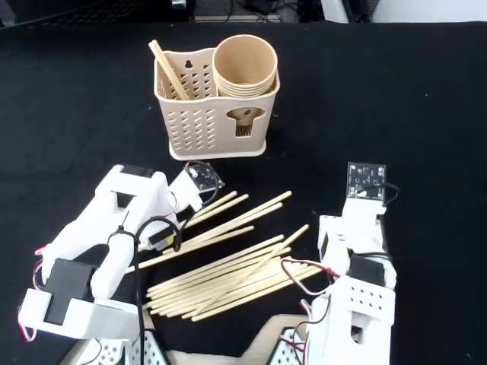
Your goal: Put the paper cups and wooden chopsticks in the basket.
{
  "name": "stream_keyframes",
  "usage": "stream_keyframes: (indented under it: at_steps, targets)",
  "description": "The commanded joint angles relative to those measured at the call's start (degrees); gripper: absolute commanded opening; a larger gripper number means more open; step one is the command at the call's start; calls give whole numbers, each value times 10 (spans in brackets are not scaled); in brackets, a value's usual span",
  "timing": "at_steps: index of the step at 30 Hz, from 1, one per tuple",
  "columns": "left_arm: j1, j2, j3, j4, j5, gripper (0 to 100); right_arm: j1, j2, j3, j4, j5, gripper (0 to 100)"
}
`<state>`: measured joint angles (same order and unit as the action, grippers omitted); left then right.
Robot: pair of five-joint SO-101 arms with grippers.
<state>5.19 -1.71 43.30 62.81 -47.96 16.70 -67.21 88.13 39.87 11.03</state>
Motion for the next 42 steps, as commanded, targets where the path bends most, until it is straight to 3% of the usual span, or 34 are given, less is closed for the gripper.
stream_keyframes:
  at_steps: [1, 9, 15, 19, 29, 36, 42]
  targets:
    - [-2, -2, -7, 7, 5, 30, 8, -7, -2, -13, 1, 15]
    - [-18, -3, -65, 15, 8, 30, 8, -7, -2, -13, 1, 15]
    - [-11, -3, -128, 130, 5, 30, 8, -7, -2, -13, 1, 15]
    - [-13, -3, -149, 158, 5, 30, 8, -7, -2, -14, 1, 15]
    - [-9, 4, -77, 35, 6, 34, 8, -7, -2, -13, 2, 15]
    - [-9, -1, -40, 30, 4, 191, 8, -7, -2, -13, 2, 15]
    - [-9, -2, -50, 31, 4, 157, 8, -7, -2, -13, 2, 15]
